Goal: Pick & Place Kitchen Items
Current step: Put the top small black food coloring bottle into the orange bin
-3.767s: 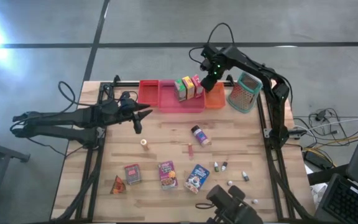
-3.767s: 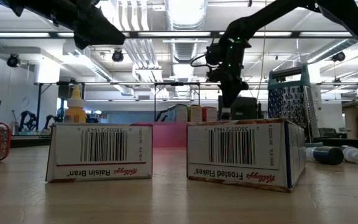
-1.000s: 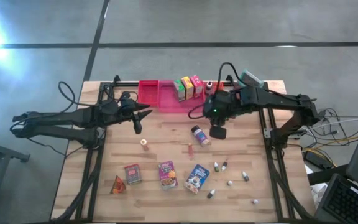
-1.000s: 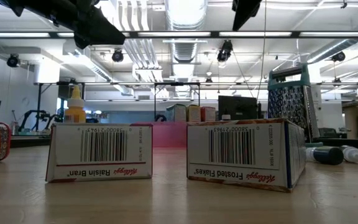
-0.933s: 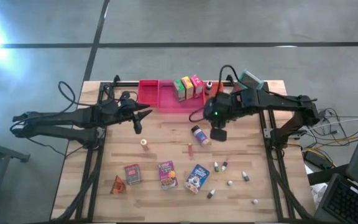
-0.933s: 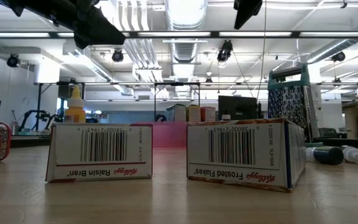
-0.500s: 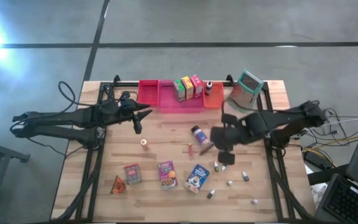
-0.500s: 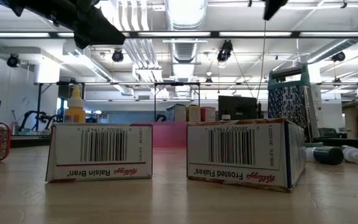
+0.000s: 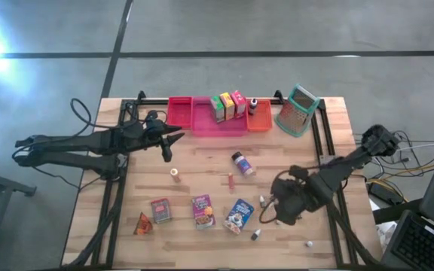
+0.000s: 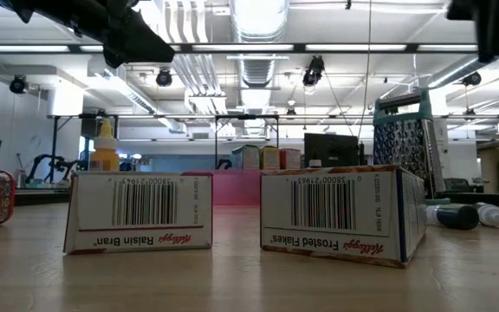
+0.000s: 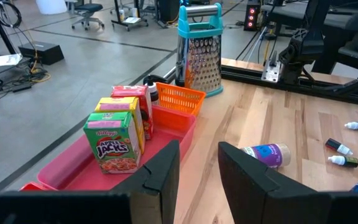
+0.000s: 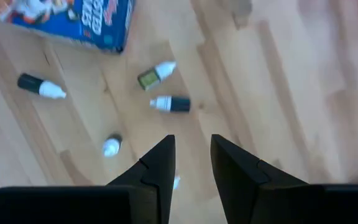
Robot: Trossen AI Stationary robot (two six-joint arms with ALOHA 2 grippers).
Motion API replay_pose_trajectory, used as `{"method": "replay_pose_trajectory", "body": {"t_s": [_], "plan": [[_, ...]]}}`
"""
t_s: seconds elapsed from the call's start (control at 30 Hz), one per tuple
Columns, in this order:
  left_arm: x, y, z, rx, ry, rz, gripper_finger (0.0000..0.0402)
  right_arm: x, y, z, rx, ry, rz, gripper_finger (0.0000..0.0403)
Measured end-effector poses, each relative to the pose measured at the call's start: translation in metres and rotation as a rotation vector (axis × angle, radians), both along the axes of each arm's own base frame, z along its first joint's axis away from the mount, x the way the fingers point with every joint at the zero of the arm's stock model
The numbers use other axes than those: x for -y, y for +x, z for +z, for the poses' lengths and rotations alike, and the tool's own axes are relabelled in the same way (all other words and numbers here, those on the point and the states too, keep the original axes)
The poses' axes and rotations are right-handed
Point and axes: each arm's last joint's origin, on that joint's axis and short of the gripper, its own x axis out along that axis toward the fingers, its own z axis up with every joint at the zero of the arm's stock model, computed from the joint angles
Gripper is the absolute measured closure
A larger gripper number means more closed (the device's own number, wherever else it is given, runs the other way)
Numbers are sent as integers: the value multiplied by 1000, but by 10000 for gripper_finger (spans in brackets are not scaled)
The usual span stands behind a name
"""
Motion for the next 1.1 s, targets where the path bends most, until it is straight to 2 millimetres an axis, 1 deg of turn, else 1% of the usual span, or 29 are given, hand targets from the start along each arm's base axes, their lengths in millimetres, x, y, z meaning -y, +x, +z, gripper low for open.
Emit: {"method": "replay_pose_trajectory", "body": {"t_s": [0.13, 0.37, 0.67, 1.1], "plan": [[0, 0, 0, 0, 0, 0, 285, -8, -6, -10, -4, 34, -43, 293], [0, 0, 0, 1, 0, 0, 285, -21, -3, -21, 22, 174, -18, 280], [0, 0, 0, 1, 0, 0, 285, -23, -2, -28, 30, 206, -32, 260], [0, 0, 0, 1, 0, 0, 285, -25, -4, -59, 13, 303, -48, 239]]}}
